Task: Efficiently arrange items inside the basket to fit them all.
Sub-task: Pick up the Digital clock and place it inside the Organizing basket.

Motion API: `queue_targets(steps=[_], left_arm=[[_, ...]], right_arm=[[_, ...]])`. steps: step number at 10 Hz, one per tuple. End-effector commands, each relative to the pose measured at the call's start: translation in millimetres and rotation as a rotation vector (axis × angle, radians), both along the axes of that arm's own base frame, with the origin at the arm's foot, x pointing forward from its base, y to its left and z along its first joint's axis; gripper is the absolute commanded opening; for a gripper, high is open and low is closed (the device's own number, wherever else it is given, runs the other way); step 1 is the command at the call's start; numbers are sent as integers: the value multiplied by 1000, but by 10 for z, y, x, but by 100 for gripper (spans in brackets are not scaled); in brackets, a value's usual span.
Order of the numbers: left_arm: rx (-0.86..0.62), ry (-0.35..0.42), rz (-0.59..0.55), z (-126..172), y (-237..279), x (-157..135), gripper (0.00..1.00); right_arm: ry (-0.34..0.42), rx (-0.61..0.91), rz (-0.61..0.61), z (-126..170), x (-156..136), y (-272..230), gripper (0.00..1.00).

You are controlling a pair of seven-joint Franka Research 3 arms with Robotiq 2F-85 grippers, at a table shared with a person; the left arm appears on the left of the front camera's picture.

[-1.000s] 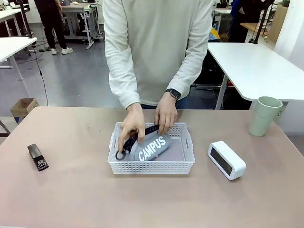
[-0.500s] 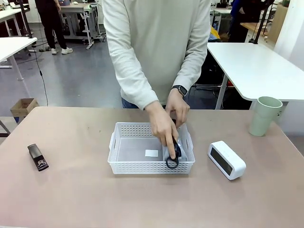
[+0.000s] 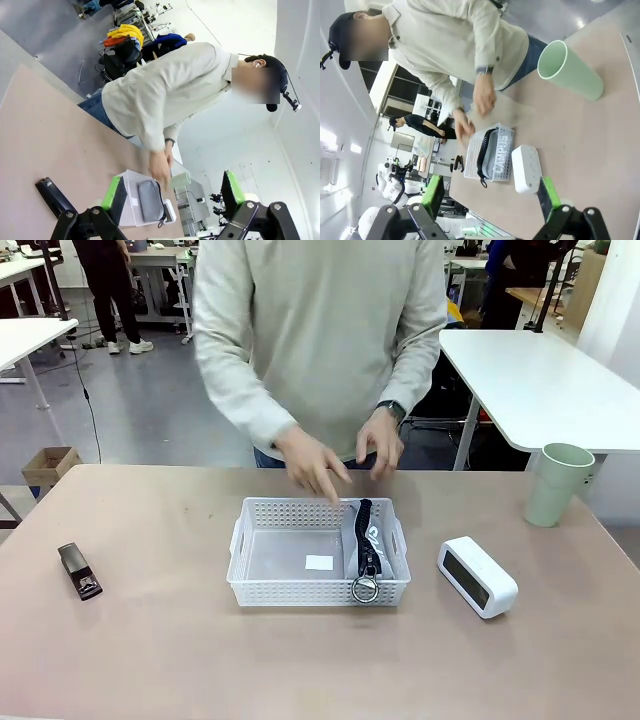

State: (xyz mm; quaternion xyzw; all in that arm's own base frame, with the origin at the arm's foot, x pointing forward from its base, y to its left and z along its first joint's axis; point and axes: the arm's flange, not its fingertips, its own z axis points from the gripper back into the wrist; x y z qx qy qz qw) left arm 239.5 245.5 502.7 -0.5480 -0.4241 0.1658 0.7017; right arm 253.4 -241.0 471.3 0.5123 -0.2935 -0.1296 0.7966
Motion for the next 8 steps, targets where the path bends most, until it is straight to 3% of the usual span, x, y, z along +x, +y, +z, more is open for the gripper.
queue_targets(steps=[1, 2, 4, 8], left_arm=[[7, -32, -2, 14, 18, 15, 100], [7, -32, -2, 14, 18, 15, 100], [7, -32, -2, 14, 18, 15, 100], [7, -32, -2, 14, 18, 15, 100]], right_arm=[[-1, 1, 0, 0, -4, -4, 100], [-20, -40, 84, 45, 58, 173, 100], [-28, -253, 209, 222, 316, 1018, 100], [89, -719, 507, 147, 549, 2598, 100]])
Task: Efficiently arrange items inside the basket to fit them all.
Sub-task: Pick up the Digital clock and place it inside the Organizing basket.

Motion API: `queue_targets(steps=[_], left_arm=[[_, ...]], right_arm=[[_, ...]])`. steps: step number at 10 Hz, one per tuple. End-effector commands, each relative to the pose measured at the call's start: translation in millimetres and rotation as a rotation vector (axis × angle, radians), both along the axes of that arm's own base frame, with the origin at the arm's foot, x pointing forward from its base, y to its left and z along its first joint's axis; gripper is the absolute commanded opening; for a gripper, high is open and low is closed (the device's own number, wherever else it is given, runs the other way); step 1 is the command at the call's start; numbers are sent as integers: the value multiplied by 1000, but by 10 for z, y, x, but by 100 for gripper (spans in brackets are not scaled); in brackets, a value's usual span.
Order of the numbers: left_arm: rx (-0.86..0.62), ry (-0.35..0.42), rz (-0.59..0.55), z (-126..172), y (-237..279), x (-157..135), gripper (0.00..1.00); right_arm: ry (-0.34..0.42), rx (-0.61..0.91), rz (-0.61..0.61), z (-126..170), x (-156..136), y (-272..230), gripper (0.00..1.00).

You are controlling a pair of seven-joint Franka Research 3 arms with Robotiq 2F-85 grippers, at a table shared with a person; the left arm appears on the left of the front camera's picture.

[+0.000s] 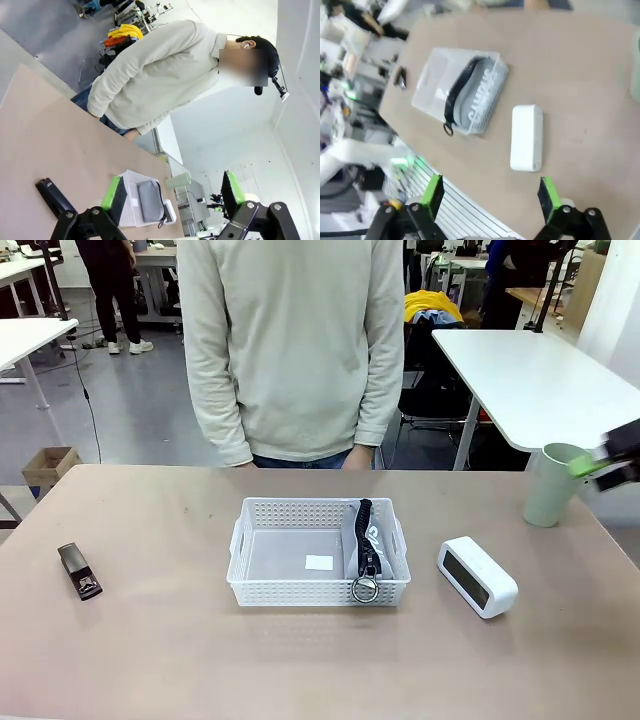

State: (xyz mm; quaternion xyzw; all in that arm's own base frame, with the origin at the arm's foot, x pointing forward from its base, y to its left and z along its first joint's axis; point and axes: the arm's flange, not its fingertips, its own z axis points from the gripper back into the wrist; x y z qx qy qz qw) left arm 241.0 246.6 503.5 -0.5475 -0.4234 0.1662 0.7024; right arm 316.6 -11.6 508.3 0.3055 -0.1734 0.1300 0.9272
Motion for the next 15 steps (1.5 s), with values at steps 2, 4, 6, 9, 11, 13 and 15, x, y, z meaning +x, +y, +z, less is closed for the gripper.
queue_targets(steps=[2, 4, 6, 9, 11, 13, 15], left_arm=[[6, -35, -2, 5, 8, 0, 100], [6, -35, -2, 5, 8, 0, 100], [6, -35, -2, 5, 8, 0, 100], [6, -35, -2, 5, 8, 0, 100], [6, -35, -2, 5, 8, 0, 100], [6, -35, -2, 5, 8, 0, 100], [6, -35, -2, 5, 8, 0, 100]], right_arm=[[22, -170, 125, -332, -59, 663, 100], [40, -145, 132, -163, 45, 708, 100], [150, -390, 85, -271, 91, 885, 100], [340, -691, -193, -480, 192, 1664, 100], [362, -666, -327, -582, 256, 1667, 100], [280, -710, -279, -657, 128, 1680, 100], [310, -728, -330, -703, 214, 1711, 100]])
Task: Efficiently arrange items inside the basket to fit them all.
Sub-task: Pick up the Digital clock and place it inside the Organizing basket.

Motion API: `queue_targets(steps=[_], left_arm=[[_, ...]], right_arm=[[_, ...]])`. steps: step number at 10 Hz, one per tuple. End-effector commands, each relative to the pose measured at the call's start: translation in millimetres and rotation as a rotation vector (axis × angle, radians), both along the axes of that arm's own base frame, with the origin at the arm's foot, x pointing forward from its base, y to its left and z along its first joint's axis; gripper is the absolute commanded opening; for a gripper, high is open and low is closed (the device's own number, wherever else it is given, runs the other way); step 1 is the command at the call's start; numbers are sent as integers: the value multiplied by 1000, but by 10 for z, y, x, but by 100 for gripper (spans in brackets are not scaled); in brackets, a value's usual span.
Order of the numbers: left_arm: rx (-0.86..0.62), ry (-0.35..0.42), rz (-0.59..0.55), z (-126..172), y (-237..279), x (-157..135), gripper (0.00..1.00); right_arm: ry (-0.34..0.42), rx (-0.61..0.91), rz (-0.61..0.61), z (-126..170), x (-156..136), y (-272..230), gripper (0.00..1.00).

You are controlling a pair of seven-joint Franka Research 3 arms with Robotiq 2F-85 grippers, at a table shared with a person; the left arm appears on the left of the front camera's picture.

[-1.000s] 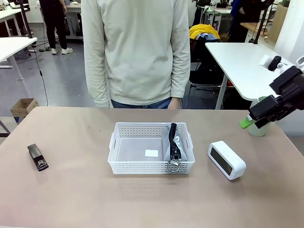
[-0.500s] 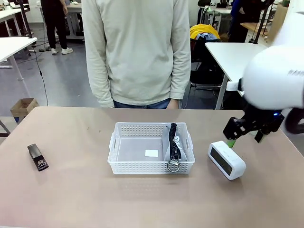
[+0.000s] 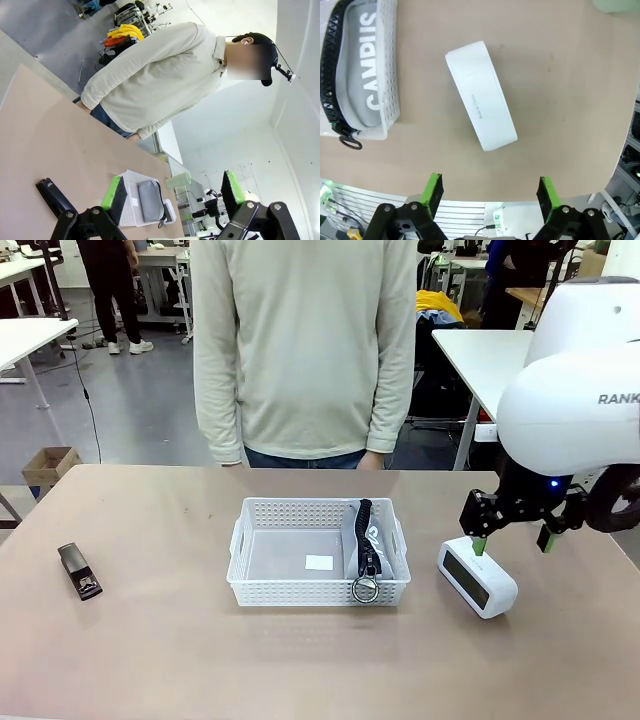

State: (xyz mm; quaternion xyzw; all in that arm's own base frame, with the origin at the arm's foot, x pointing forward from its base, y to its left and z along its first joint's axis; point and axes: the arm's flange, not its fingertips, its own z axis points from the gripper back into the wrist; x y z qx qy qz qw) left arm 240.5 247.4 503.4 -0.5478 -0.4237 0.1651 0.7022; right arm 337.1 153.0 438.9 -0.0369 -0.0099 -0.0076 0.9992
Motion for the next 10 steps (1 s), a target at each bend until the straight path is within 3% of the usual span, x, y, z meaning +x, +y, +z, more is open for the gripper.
queue_targets(steps=[1, 7, 10], left_arm=[[5, -33, -1, 7, -1, 6, 100], [5, -33, -1, 7, -1, 6, 100], [5, -33, -1, 7, -1, 6, 100]], right_arm=[[-27, -23, 8, -70, 48, 76, 100], [-67, 65, -38, -760, 392, -81, 100], [-29, 119, -3, -966, 518, -143, 100]])
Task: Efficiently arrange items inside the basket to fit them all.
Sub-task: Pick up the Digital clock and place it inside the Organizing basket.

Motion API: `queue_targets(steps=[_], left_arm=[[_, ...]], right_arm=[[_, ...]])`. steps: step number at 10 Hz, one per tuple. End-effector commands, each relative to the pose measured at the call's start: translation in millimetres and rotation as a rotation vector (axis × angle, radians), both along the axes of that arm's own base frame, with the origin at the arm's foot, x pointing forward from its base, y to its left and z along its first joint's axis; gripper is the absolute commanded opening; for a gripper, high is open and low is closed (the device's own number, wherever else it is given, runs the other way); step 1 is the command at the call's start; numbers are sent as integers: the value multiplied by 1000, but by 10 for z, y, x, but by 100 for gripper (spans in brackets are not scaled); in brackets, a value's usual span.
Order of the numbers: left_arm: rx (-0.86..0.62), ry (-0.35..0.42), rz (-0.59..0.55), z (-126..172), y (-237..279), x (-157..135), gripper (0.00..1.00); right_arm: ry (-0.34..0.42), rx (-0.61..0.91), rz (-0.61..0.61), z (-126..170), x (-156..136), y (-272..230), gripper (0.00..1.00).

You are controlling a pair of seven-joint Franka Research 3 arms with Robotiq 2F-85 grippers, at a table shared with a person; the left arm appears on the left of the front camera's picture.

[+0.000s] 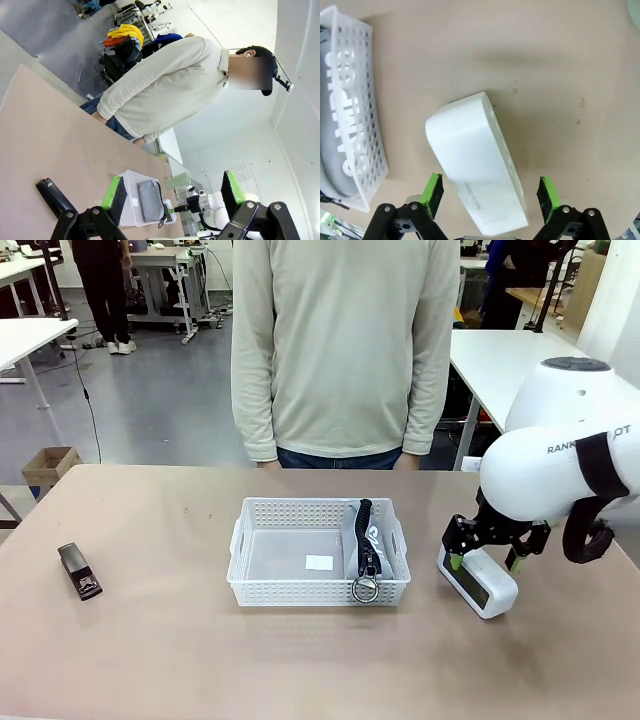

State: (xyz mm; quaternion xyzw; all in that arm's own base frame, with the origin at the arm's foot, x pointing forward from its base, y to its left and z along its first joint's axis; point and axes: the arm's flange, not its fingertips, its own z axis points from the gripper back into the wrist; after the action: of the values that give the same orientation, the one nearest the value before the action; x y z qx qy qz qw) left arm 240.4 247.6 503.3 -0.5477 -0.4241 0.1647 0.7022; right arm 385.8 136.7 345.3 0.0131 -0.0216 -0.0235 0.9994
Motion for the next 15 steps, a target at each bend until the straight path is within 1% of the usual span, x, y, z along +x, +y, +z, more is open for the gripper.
queue_targets(steps=[1, 2, 3, 4, 5, 6, 11, 12, 14, 15], left_arm=[[5, -32, -1, 8, -2, 7, 100], [5, -32, -1, 8, -2, 7, 100], [5, -32, -1, 8, -2, 7, 100], [5, -32, -1, 8, -2, 7, 100], [5, -32, -1, 8, -2, 7, 100], [5, -32, -1, 8, -2, 7, 100], [5, -32, -1, 8, -2, 7, 100], [5, -32, -1, 8, -2, 7, 100], [5, -32, -1, 8, -2, 7, 100], [5, -32, -1, 8, -2, 7, 100]], right_arm=[[-7, -6, 49, -49, 47, 25, 100], [-42, -36, 168, -53, 41, 53, 100], [-52, -64, 280, -74, 49, 77, 100], [-62, -70, 355, -103, 53, 102, 100], [-71, -77, 403, -126, 58, 121, 100], [-73, -52, 424, -123, 65, 118, 100], [-42, -45, 424, -144, 86, 112, 100], [-37, -39, 437, -180, 100, 113, 100], [15, -52, 447, -325, 147, 137, 100], [16, -50, 452, -347, 148, 148, 100]])
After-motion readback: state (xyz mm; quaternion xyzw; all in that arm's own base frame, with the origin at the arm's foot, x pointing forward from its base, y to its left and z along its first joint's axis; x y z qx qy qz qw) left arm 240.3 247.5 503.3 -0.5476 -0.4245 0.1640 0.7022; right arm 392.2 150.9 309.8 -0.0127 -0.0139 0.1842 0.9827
